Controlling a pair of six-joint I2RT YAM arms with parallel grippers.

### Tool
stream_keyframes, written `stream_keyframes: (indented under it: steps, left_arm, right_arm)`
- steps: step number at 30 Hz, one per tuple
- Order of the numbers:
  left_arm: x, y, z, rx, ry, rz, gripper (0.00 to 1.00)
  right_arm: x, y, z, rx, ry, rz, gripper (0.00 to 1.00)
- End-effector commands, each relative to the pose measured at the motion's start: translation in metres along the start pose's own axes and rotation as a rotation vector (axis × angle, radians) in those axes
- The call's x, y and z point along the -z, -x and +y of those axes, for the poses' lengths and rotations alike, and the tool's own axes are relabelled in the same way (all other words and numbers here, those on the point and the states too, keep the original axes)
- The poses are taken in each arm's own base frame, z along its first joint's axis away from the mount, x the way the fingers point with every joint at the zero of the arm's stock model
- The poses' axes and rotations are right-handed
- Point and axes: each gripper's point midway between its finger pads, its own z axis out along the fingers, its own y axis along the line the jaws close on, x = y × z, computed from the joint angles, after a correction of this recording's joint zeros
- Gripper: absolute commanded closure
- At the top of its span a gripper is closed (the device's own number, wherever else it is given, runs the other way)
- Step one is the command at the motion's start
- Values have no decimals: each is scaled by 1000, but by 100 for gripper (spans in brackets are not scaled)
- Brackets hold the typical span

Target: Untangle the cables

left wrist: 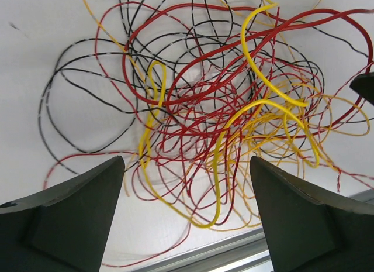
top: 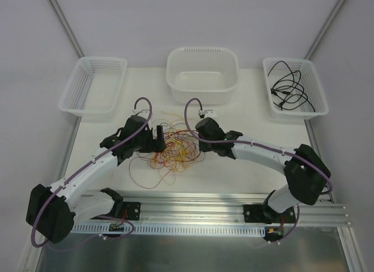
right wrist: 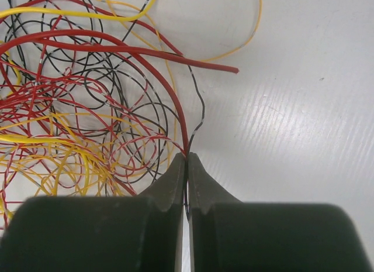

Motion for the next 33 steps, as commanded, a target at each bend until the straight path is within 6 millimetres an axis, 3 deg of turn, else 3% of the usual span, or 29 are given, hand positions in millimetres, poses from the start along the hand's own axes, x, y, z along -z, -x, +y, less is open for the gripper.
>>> stream_keyframes:
  steps: [1,4,8,11,12,13,14,18,23,28,31,33]
  left_arm:
    - [-17,-7,-20,132,-94,17,11]
    - [-31,-19,-20,154,-74,50,16]
    - [-42,-26,-14,174,-19,61,34]
    - [-39,-20,-5,181,24,17,65]
    - [-33,-14,-2,180,28,-22,96]
    - [-28,-10,0,179,38,-47,100]
    - [-17,3,7,182,63,-118,100]
    - [19,25,29,171,144,-228,100]
    - [66,52,40,177,175,-364,100]
    - [102,72,42,188,177,-462,100]
    - [108,74,42,185,178,-467,100]
    - [100,67,41,186,170,-431,100]
  right_arm:
    - [16,21,17,-21,91,-69,99]
    - [19,21,16,-24,101,-76,99]
    - [23,21,7,-18,83,-87,99]
    - [25,23,-13,-48,46,-92,99]
    - [28,22,-22,-56,34,-99,99]
    - [32,21,-31,-60,15,-100,99]
    - [34,26,-49,-80,-29,-114,99]
    - [57,28,-108,-156,-132,-132,99]
    - [107,44,-173,-273,-231,-233,99]
    - [137,45,-200,-320,-272,-260,99]
    - [140,44,-205,-344,-268,-261,99]
    - [135,40,-205,-343,-259,-241,99]
